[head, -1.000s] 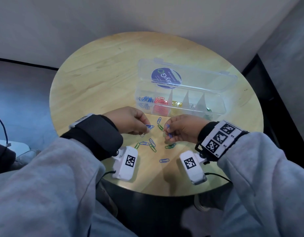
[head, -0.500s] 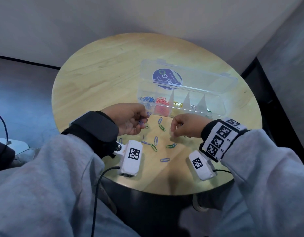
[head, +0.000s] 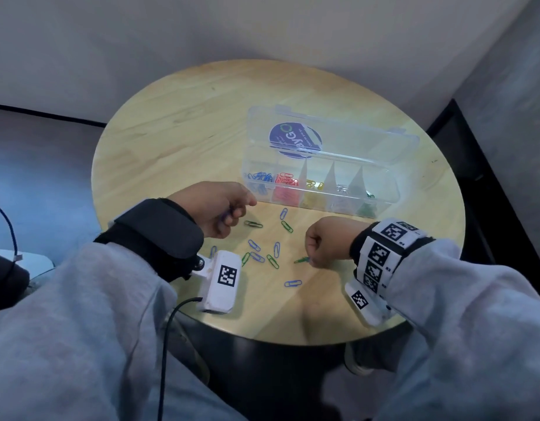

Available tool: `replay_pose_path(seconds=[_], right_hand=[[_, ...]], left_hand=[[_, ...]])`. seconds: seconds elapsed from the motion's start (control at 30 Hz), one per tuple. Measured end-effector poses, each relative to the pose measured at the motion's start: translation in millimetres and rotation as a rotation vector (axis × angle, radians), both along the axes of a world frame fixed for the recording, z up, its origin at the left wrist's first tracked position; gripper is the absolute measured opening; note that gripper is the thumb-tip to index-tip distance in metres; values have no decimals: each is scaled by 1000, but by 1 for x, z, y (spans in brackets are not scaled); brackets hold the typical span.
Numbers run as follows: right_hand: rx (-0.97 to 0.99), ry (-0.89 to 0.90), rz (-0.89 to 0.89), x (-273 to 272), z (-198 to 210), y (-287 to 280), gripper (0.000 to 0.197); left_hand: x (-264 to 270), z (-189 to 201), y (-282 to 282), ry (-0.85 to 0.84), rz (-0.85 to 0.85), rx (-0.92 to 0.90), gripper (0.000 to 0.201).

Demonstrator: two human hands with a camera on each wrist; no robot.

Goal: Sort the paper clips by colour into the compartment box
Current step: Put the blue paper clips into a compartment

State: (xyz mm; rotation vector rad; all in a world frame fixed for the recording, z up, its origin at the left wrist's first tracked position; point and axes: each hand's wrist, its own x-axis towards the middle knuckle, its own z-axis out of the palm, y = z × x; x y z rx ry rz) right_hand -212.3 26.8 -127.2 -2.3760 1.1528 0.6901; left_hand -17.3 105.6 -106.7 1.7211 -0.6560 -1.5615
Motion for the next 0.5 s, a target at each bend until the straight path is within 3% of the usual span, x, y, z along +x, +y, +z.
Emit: replay_pose_path(seconds=[0.1,0.2,0.37,0.5], right_hand=[[-6,-19,-52,-1,3,-3,15],[71,-52,-123,-3,10,-10,19],[211,-190,-274,-7,13,-14,17],[420,-373,-455,-3,12,-11,19]], left_hand=[[4,-3,4,-150,7,36,25],[6,-1,6,-306,-36,110,13],[10,-5,10,-895,-359,265,29],[4,-12,15,-1009,-447,367,37]])
